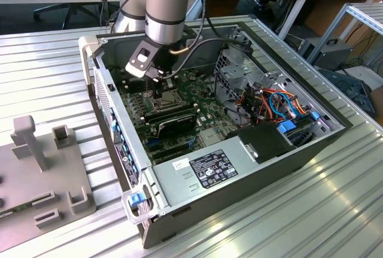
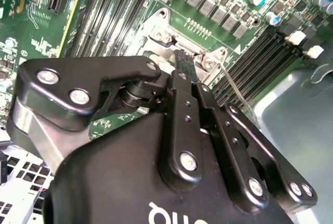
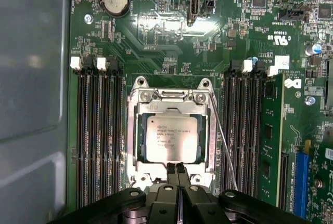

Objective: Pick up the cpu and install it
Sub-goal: 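Close the cpu cover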

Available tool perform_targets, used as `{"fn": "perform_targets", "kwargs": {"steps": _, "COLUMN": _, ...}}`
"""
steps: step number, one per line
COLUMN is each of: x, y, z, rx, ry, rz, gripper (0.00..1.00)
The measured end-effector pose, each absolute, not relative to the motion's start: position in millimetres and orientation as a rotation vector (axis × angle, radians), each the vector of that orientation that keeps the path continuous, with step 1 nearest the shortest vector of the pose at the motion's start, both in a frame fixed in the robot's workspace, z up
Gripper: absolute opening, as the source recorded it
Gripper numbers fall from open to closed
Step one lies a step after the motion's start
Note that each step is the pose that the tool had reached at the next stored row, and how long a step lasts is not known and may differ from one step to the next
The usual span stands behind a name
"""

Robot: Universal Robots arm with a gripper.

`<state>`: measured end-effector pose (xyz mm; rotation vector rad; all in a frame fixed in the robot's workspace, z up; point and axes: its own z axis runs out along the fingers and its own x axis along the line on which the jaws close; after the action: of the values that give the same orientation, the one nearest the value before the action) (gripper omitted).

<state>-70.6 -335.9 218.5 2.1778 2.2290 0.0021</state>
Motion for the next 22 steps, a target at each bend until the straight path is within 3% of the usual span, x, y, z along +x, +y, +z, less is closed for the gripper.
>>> {"fn": "perform_targets", "kwargs": {"steps": 22, "x": -50.5, "y": -335.9, "z": 225.7, "rx": 2.178, "ry": 2.229, "rz": 0.002, "gripper": 0.11}}
